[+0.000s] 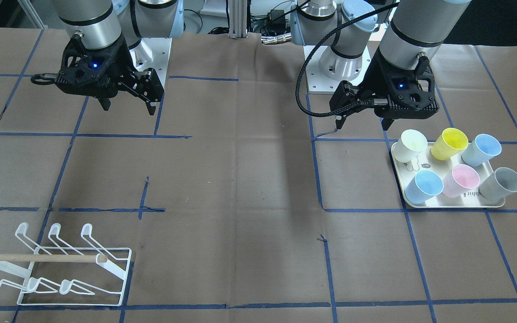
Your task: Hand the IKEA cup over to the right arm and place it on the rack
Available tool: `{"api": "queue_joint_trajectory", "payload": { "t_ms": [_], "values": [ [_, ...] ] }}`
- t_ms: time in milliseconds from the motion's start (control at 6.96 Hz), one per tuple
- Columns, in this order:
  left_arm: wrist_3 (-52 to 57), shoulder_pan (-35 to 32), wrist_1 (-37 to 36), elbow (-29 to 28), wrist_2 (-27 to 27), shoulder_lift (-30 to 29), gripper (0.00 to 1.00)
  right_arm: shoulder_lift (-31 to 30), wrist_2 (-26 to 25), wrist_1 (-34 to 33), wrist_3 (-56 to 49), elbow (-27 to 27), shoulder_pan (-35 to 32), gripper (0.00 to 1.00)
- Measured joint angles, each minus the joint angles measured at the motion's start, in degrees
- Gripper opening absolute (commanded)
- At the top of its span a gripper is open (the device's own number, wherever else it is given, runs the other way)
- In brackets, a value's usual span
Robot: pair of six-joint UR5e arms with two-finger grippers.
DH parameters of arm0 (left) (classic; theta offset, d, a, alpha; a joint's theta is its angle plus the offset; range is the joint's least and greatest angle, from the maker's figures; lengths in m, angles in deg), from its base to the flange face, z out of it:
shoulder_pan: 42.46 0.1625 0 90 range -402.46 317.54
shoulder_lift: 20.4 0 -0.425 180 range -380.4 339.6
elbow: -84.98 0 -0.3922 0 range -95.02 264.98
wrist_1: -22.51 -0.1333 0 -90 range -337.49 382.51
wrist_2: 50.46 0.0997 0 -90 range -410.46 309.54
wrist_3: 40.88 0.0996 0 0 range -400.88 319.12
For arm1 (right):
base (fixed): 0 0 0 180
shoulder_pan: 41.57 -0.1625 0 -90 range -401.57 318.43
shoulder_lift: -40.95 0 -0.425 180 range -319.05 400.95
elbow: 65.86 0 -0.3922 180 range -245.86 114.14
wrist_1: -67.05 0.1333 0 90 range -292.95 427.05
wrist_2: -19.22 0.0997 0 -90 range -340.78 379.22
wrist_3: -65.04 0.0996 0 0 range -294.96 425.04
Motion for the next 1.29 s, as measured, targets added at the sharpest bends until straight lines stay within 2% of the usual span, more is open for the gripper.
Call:
{"api": "queue_joint_trajectory", "payload": {
  "t_ms": [575, 1294],
  "values": [
    [2.37, 1.96, 0.04, 0.59, -0.02, -0.28, 1.0, 0.03, 0.02, -0.05, 0.03, 0.0, 0.0, 1.0],
    [24.48, 20.22, -0.19, 3.17, -0.04, -1.57, 1.0, -0.09, 0.27, -0.01, 0.08, 0.08, 0.0, 1.0]
  ]
}}
